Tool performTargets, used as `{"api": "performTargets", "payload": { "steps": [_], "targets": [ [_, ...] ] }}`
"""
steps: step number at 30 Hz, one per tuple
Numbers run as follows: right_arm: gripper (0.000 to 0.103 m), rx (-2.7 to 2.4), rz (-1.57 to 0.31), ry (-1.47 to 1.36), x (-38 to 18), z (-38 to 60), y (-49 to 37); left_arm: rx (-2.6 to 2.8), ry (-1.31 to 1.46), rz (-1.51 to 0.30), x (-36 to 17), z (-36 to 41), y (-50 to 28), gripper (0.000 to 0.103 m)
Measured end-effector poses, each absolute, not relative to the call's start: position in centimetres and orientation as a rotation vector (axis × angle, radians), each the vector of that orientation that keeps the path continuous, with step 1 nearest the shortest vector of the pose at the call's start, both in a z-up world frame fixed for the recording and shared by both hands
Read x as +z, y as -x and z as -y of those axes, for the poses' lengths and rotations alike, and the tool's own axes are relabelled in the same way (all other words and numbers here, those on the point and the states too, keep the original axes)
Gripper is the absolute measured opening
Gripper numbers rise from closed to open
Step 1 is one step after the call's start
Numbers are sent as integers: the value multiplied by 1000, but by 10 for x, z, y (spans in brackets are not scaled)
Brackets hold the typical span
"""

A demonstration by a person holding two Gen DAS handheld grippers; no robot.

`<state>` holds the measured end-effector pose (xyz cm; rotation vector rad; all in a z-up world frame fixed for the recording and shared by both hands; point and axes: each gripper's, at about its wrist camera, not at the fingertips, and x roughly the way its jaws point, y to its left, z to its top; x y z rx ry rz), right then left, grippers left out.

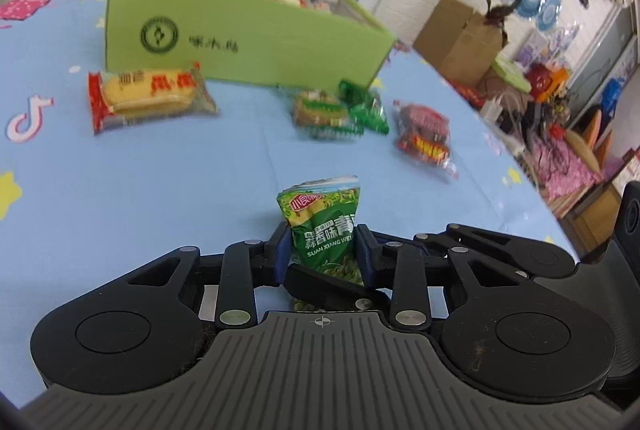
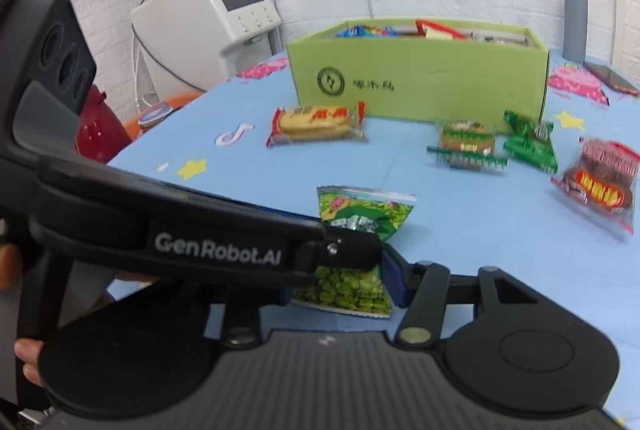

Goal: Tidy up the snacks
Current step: 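Close the left gripper on the green pea bag and lift it, then carry the green pea bag into the box and open the left gripper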

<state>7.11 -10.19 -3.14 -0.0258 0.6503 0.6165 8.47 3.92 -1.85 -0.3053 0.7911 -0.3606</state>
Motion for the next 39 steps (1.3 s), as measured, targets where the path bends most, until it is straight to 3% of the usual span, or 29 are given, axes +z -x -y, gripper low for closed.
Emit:
{"api": "performTargets", "payload": {
  "steps": [12, 20, 24, 27, 30, 31, 32, 33, 39],
  "targets": [
    [61, 677, -463, 87, 56, 62, -187, -292, 304, -625, 74, -82, -201, 13],
    [60, 698, -577, 46, 39, 45, -291, -250, 254, -722, 47, -91, -295, 13],
    [62, 706, -611, 28, 18, 45, -303, -241, 231, -721, 26, -90, -296, 30],
    [72, 717, -606, -9, 18, 51, -299, -222, 263, -702, 27, -92, -286, 39],
    [88, 687, -557, 0, 30, 57, -283, -238, 298, -654, 45, -93, -266, 40],
    [99, 687, -531, -5, 37, 63, -276, -241, 293, -629, 53, -92, -255, 42],
    [102, 684, -501, -15, 44, 70, -266, -243, 287, -601, 62, -91, -244, 50],
    [102, 678, -469, -21, 50, 78, -253, -246, 281, -575, 69, -89, -232, 58],
    [103, 576, -417, -4, 46, 139, -166, -350, 237, -562, 66, -57, -169, 69]
  ]
}}
